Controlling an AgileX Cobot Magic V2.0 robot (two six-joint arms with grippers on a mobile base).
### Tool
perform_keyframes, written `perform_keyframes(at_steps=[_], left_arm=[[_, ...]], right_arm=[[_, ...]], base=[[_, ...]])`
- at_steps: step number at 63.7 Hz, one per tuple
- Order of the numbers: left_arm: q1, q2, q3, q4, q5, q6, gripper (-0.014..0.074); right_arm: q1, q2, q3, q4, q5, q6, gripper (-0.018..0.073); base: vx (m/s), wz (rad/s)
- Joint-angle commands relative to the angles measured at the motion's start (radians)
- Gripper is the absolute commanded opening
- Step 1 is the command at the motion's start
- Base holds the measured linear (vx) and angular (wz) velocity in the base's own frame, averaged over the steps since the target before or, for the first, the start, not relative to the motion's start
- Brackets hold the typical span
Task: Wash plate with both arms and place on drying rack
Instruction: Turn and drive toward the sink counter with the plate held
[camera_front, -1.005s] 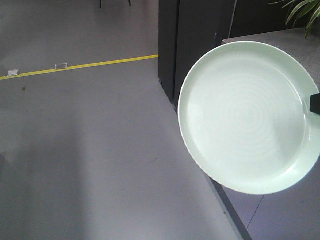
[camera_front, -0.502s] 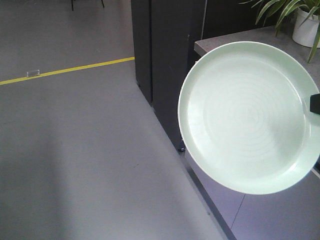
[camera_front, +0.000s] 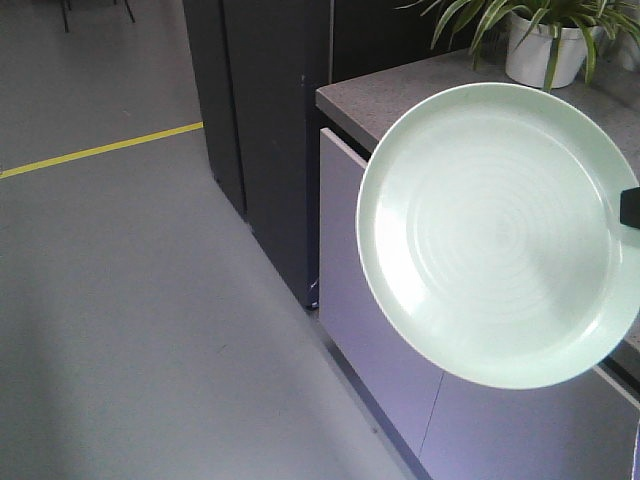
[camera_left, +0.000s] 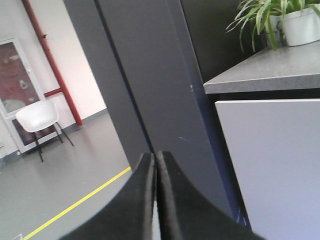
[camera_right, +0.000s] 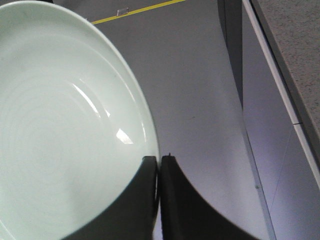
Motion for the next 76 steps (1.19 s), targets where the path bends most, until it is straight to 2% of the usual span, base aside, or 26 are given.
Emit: perform_keyframes(at_steps=[1, 76], left_arm=[[-0.008, -0.015, 0.022, -0.005, -0.072, -0.010, -0.0006], [-0.008, -0.015, 0.022, -0.005, -0.072, -0.010, -0.0006]], right_arm=[[-0.004, -0.008, -0.025, 0.057, -0.022, -0.005, -0.0007], [-0.004, -0.008, -0.025, 0.057, -0.022, -0.005, -0.0007]], base=[[0.08, -0.25], [0.07, -0.28]])
